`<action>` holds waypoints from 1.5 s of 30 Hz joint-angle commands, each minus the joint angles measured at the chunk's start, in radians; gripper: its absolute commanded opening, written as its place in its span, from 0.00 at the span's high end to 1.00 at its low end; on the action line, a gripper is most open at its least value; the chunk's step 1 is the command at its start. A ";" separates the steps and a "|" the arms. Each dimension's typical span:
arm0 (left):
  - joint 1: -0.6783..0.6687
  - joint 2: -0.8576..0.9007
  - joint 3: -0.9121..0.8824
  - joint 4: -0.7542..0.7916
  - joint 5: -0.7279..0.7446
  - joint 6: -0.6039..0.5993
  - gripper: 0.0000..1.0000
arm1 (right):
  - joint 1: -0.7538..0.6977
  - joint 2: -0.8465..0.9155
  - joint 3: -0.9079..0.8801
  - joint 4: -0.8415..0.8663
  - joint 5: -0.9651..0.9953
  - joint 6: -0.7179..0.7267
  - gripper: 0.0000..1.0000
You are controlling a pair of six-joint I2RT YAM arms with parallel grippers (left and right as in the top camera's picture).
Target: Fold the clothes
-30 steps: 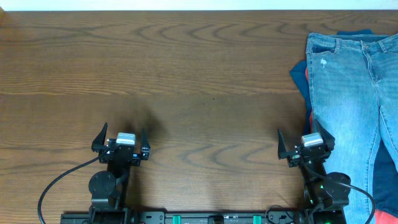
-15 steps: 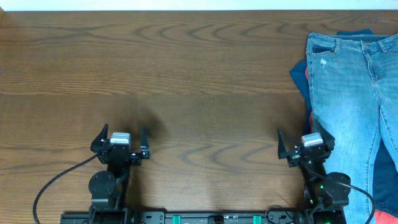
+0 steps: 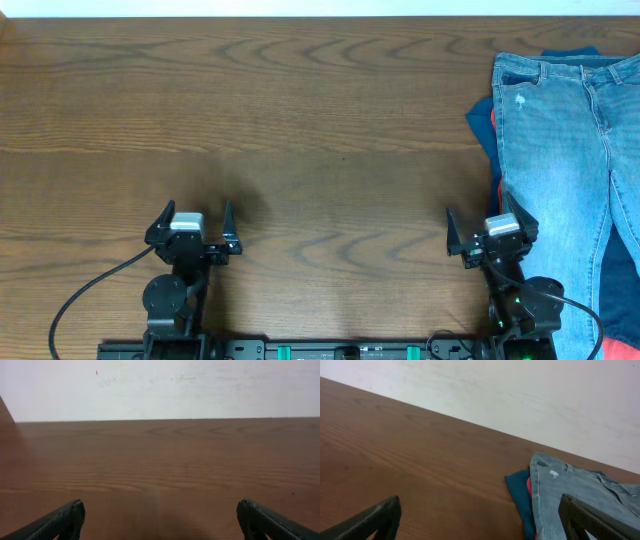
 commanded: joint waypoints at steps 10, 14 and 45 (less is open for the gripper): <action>0.005 0.019 0.033 -0.028 0.116 -0.240 0.02 | -0.007 0.003 0.020 0.032 -0.225 0.145 0.01; 0.005 0.041 0.121 -0.041 0.116 -0.240 0.02 | -0.007 0.024 0.081 -0.001 -0.225 0.251 0.01; 0.005 0.918 1.028 -0.764 0.153 -0.258 0.02 | -0.006 1.131 1.072 -0.679 -0.499 0.323 0.01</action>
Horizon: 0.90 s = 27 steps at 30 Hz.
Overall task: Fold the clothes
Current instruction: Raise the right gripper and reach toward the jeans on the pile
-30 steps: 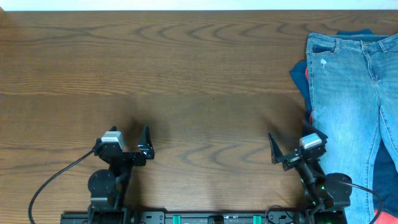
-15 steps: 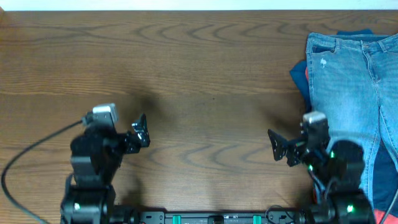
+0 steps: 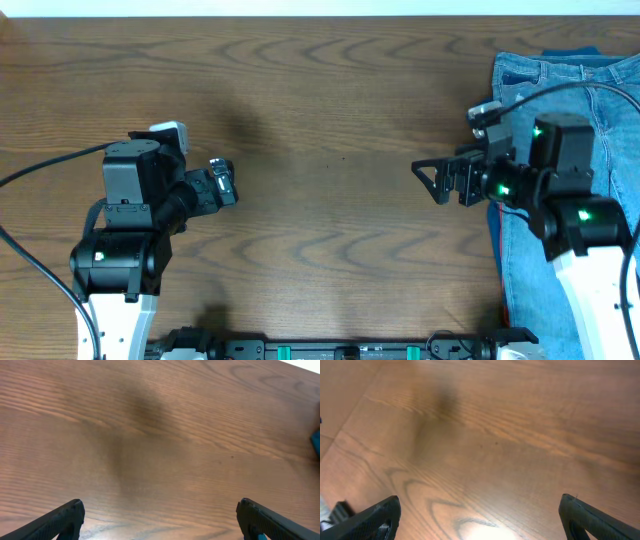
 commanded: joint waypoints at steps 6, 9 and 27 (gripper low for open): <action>0.005 0.027 0.023 -0.003 0.028 -0.020 0.02 | -0.006 0.201 0.170 -0.124 0.373 0.175 0.01; 0.005 0.057 0.028 -0.017 0.028 -0.020 0.02 | -0.009 0.322 0.288 -0.173 0.498 0.187 0.01; 0.005 0.129 0.041 -0.144 0.032 -0.020 0.02 | -0.190 0.887 0.509 -0.047 0.694 0.291 0.19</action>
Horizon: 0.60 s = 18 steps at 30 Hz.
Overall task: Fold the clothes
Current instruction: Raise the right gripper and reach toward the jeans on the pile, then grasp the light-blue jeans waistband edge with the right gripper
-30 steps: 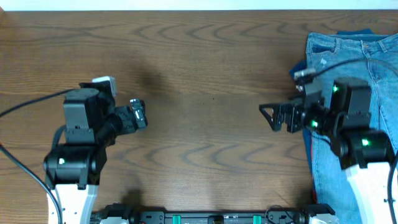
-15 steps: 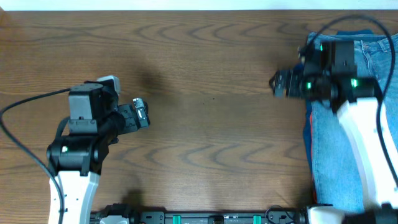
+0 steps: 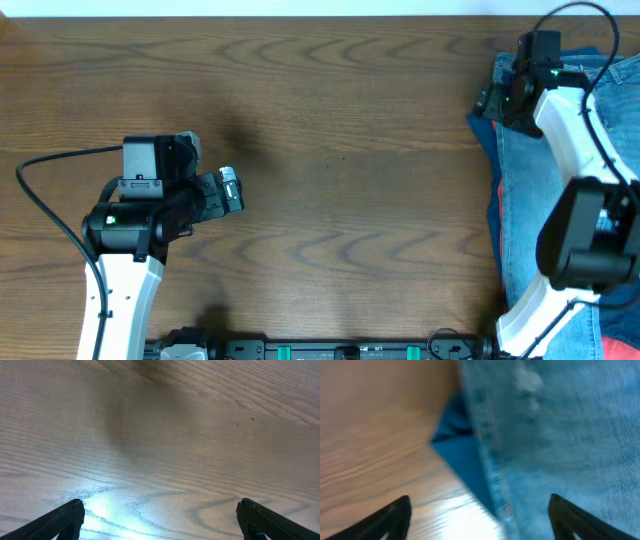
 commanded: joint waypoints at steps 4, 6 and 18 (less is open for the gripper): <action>0.005 0.000 0.029 -0.005 0.008 -0.008 0.02 | -0.019 0.076 0.014 0.002 0.014 0.015 0.19; 0.005 0.000 0.029 -0.006 0.008 -0.008 0.02 | -0.011 0.098 0.014 -0.002 0.043 0.005 0.20; 0.005 0.000 0.029 -0.006 0.008 -0.008 0.02 | 0.014 0.167 0.021 -0.039 0.158 0.010 0.66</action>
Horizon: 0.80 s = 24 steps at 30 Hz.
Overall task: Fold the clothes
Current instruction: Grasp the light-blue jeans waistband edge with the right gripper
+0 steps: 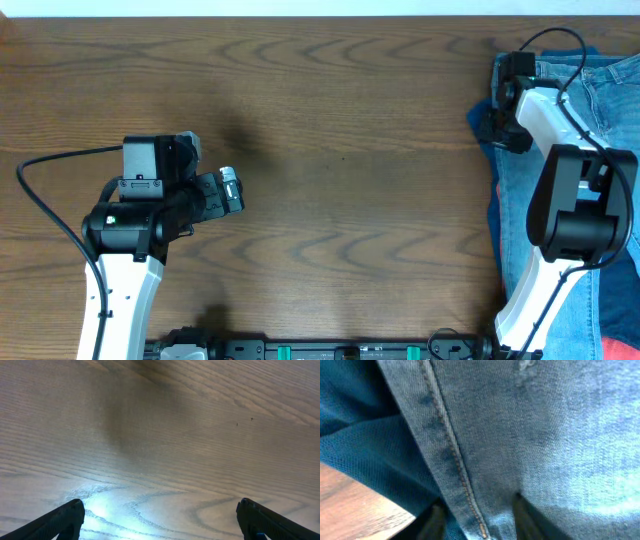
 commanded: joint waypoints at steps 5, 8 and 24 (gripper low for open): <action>0.005 0.000 0.029 -0.006 0.005 -0.008 0.02 | -0.014 -0.053 0.043 -0.038 0.017 0.018 0.96; 0.005 0.000 0.029 -0.005 0.005 -0.008 0.00 | -0.020 -0.116 0.074 -0.056 0.017 0.017 0.99; 0.005 -0.031 0.078 0.006 0.005 -0.008 0.02 | -0.021 -0.396 0.100 -0.055 -0.024 0.017 0.71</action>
